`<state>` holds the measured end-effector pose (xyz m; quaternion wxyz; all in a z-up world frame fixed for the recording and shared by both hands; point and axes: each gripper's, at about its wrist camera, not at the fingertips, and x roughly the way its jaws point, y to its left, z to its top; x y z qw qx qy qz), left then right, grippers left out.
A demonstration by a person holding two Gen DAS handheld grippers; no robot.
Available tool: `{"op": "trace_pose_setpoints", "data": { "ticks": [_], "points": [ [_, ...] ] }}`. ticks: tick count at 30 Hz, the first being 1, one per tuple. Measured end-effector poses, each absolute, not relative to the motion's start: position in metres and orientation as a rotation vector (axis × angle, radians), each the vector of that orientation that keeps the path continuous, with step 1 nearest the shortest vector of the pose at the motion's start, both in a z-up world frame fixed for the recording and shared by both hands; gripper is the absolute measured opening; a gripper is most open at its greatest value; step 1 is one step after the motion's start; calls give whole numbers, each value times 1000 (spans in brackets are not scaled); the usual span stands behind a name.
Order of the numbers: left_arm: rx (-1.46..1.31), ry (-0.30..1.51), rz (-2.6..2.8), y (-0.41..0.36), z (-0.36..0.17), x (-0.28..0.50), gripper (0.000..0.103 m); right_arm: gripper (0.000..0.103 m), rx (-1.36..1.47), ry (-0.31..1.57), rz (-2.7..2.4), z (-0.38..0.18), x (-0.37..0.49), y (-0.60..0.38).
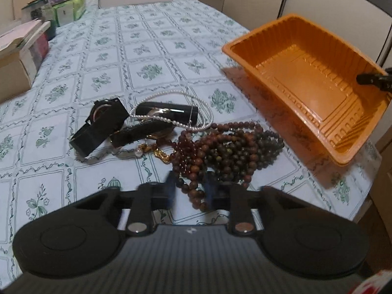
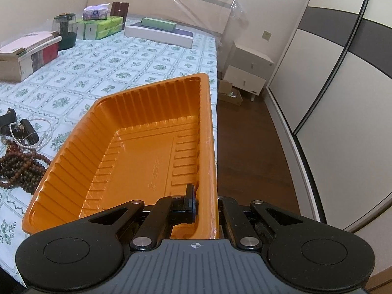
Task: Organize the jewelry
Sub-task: 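Grasp the brown bead necklace with the left gripper while the right gripper holds the tray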
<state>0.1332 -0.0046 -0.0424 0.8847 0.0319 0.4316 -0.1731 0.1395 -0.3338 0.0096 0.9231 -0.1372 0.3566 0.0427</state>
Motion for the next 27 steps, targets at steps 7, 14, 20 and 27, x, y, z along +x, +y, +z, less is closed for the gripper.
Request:
{"op": "trace_pose_setpoints", "data": {
  "ticks": [7,14,20,27],
  "points": [
    [122,872,-396,-7,-25,130,6,2,-297,730,88,9,135,-335],
    [168,776,-449,-8,28,130,6,2,-302,715,85,13,134,-332],
    [194,663,-485,-11,88,139,6,2,-300,705,82,15,133,-331],
    [205,552,-510,-20,147,146,6,2,-293,694,79,17,131,-332]
  ]
}}
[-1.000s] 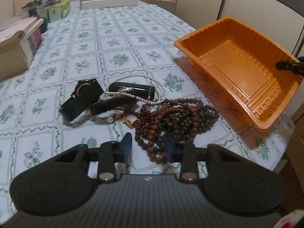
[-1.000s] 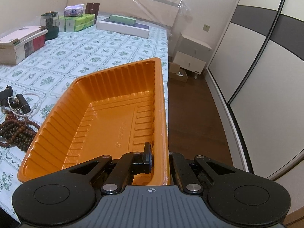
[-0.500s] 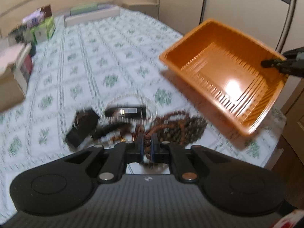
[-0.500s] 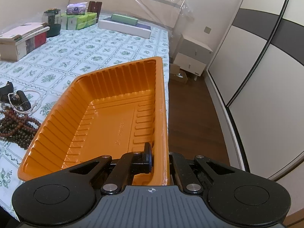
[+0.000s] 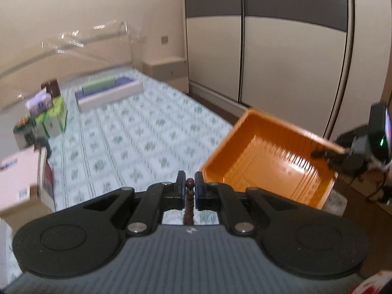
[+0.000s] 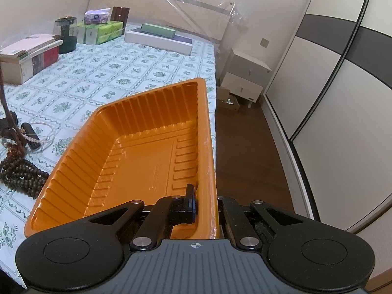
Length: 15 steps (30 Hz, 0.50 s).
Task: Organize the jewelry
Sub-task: 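Grasp the brown bead necklace with the left gripper while the right gripper holds the tray, then lift the brown bead necklace with the left gripper and drop it into the tray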
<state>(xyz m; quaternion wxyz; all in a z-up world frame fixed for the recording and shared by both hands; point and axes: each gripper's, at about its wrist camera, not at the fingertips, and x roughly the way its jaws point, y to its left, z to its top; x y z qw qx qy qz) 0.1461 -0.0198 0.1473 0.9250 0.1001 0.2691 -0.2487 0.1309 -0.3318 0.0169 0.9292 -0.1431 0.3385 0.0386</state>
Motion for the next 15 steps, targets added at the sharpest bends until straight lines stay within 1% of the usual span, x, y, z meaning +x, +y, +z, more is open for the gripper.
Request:
{"op": "trace_pose_setpoints", "data": {
  "ticks": [9,15],
  "points": [
    [171,432,-545,-31,202,149,6,2,-291,680,80,21,129,-331],
    [155,389,-601,-58,221,150,6,2,-285,674,81,23,128,-331]
  ]
}}
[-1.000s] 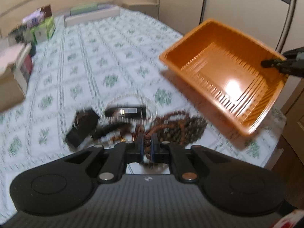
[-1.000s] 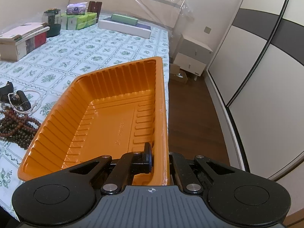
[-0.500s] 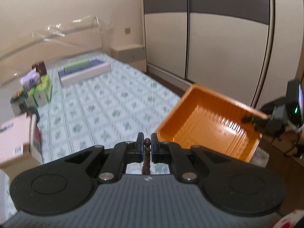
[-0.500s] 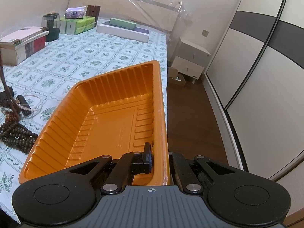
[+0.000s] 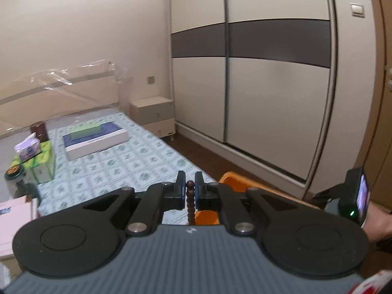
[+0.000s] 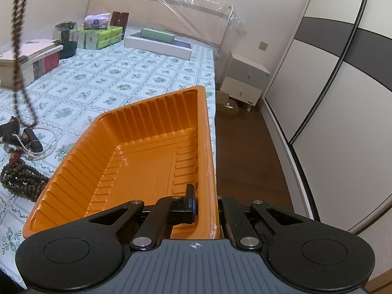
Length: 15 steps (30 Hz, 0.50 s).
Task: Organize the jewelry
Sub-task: 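Lift the brown bead necklace with the left gripper and drop it into the tray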
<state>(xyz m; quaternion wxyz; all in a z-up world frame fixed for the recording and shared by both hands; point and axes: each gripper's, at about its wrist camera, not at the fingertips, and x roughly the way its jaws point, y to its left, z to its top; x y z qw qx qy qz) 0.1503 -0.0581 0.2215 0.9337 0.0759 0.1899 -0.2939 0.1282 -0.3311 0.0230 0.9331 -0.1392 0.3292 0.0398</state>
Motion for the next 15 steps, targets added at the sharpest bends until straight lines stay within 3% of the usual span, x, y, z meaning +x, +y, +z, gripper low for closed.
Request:
{"op": "trace_pose_setpoints", "data": {
  "ticks": [7,15],
  "points": [
    [149,414,-686,-108,206,158,6,2,-275,670,82,23,128,-334],
    [147,562,-746,-152,147,169,6,2,-262,676,84,20,128,-338]
  ]
}}
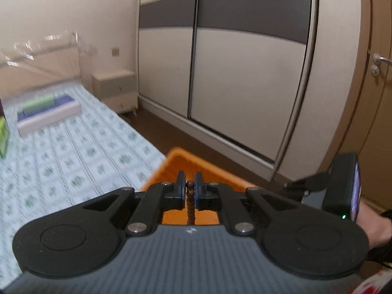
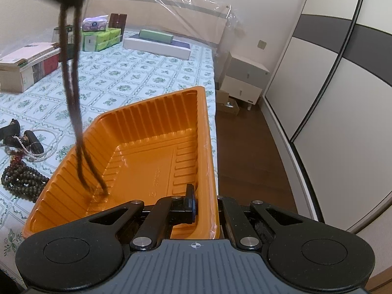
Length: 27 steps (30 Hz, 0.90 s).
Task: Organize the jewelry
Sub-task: 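Lift the brown bead necklace with the left gripper and drop it into the tray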
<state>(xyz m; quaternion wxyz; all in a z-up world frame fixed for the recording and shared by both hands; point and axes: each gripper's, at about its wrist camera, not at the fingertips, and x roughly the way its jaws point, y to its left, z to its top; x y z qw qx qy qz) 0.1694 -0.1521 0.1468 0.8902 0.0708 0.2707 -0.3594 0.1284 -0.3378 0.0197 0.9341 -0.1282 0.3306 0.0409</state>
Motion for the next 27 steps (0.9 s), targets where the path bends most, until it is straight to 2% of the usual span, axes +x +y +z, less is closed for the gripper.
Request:
{"op": "trace_pose_setpoints", "data": {
  "ticks": [8,16,18,19,27],
  "points": [
    [157,700,-774,-165,97,185,6,3,-246,681,84,16,130,-339],
    [151,727,-771,-171,84,190,6,3,-238,684,84,14,129,-341],
    [138,726,-756,-169,86,191,14,3,-238,684,83,13,128,-340],
    [129,724,-751,-168,87,193,23,3,-239,683,83,13,128,-340],
    [76,692,-635,-118,91,189,29,3,-231,684,82,12,127,-341]
  ]
}}
